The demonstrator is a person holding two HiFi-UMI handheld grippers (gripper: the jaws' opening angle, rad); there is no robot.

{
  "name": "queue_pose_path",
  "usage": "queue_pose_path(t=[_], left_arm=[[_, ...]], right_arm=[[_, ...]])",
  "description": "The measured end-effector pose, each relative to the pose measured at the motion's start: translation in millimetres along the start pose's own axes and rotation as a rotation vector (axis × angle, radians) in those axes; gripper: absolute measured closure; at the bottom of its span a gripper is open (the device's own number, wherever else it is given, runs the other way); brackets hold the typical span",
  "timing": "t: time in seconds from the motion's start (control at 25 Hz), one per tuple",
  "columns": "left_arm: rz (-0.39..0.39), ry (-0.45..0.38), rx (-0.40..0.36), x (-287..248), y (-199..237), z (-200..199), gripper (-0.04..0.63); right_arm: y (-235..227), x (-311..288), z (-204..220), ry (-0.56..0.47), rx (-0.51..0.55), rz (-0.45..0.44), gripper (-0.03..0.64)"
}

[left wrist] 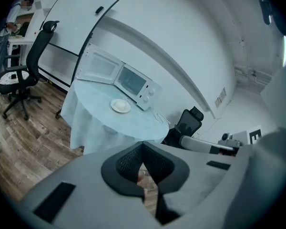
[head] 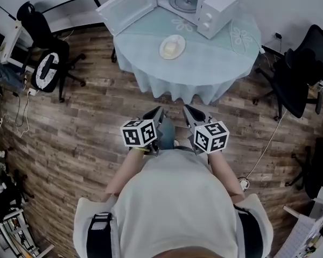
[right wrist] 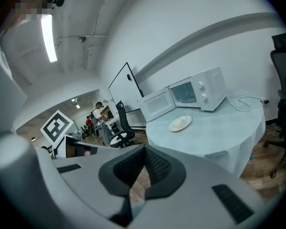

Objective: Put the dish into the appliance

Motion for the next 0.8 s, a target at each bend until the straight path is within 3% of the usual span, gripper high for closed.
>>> queue_pose_path(t=[0.32, 0.8], left_arm=[[-0.032, -0.014, 0.083, -30, 26, -20, 0.588], [-0.027, -0.007, 0.117, -97, 51, -67, 0.588]], right_arm=[[-15, -25, -10, 0.015, 0.011, 0.019, 0.611], [-50, -65, -59, 0.017, 0.052, 0.066, 0.611]])
Point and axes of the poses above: the fingertips, and each gripper's own axes: x backward along the fingers, y to its left, z out of its underside, the point moved 5 cm from there along x, backward along the fingers, and after that the axes turned 7 degrees about -y, right-handed, at the moved point
